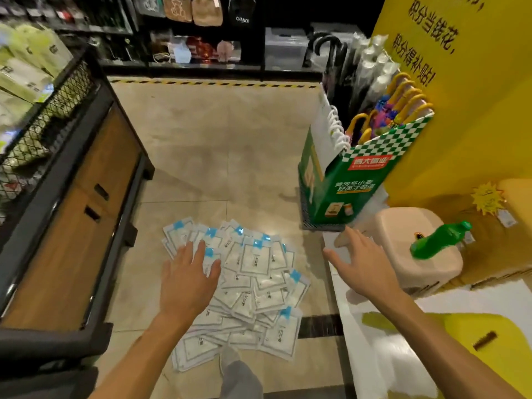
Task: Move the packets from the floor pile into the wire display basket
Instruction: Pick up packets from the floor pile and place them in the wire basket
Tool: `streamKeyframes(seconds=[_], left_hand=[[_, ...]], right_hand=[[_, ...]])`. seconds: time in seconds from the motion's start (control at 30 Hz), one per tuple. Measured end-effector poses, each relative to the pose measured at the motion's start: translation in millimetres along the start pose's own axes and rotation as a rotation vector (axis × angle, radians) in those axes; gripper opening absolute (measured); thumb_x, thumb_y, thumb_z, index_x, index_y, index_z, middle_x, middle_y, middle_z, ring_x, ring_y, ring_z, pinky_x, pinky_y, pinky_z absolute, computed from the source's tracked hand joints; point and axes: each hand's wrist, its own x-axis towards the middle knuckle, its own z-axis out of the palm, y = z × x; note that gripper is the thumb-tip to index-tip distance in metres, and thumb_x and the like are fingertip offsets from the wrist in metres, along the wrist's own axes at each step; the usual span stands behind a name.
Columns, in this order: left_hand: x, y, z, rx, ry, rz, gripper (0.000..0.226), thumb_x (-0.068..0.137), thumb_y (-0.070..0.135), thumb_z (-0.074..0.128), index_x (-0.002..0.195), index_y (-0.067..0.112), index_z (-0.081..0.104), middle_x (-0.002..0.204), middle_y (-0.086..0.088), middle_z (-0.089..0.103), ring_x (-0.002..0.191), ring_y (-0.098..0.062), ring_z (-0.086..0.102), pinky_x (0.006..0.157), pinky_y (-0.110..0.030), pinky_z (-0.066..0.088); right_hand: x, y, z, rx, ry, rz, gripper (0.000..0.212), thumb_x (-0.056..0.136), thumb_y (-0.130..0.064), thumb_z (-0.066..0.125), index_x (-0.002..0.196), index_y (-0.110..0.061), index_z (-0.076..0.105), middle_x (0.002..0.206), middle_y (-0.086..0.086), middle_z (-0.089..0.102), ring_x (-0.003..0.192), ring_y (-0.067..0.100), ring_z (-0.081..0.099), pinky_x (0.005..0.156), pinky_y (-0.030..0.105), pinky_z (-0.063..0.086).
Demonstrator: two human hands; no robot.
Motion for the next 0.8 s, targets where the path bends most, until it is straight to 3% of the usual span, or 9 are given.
streamKeyframes(seconds=[0.3,0.57,0.8], left_hand=[[161.2,-44.7,103.1,0.054,-0.061,-0.052,0.072,0.103,0.061,0.023,0.164,0.026,0.005,0.172,-0.001,0.006,0.158,-0.02,0.005,0.127,-0.043,0.008],[280.5,-60.9,316.1,0.064,-0.171,-0.117,0.074,0.102,0.062,0.012,0.164,0.023,0.001,0.172,0.0,-0.001,0.158,-0.017,0.001,0.128,-0.044,0.002],[385.4,-70.1,519.7,0.054,-0.205,-0.114,0.074,0.103,0.059,0.024,0.164,0.02,0.007,0.171,-0.005,0.006,0.158,-0.021,0.005,0.128,-0.045,0.003]], right_hand=[[166.5,-26.4,112.8,-0.067,-0.043,-0.007,0.096,0.089,-0.083,0.035,0.163,-0.023,0.024,0.168,0.004,0.03,0.154,0.023,0.028,0.126,0.046,0.02],[305.4,25.8,325.2,-0.1,-0.149,-0.038,0.098,0.092,-0.08,0.038,0.164,-0.016,0.019,0.169,0.009,0.026,0.155,0.027,0.026,0.126,0.043,0.023],[395.5,94.4,522.5,-0.103,-0.247,-0.018,0.095,0.096,-0.076,0.036,0.164,-0.014,0.014,0.17,0.01,0.02,0.157,0.029,0.019,0.128,0.046,0.015]])
